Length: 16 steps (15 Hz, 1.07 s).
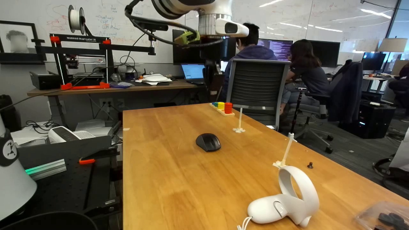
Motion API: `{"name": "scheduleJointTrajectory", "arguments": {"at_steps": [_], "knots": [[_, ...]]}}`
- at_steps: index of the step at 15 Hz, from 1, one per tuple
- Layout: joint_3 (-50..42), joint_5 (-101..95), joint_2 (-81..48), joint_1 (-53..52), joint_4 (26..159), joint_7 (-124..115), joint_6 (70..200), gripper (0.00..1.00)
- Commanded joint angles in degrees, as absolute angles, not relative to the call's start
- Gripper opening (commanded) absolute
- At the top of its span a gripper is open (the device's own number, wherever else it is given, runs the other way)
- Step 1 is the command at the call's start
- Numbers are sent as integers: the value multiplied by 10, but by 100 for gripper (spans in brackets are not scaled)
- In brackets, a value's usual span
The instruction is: Left click the mouse
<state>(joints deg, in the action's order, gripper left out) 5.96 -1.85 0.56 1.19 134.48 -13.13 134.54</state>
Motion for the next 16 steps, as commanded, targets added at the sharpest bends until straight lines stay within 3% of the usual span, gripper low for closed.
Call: {"name": "scheduleJointTrajectory", "arguments": {"at_steps": [1, 8, 16], "knots": [[44, -18, 54, 0, 1334, -102, 1272, 44], [44, -21, 112, 0, 1340, -73, 1202, 97], [46, -21, 101, 1, 1339, -81, 1195, 100]]}}
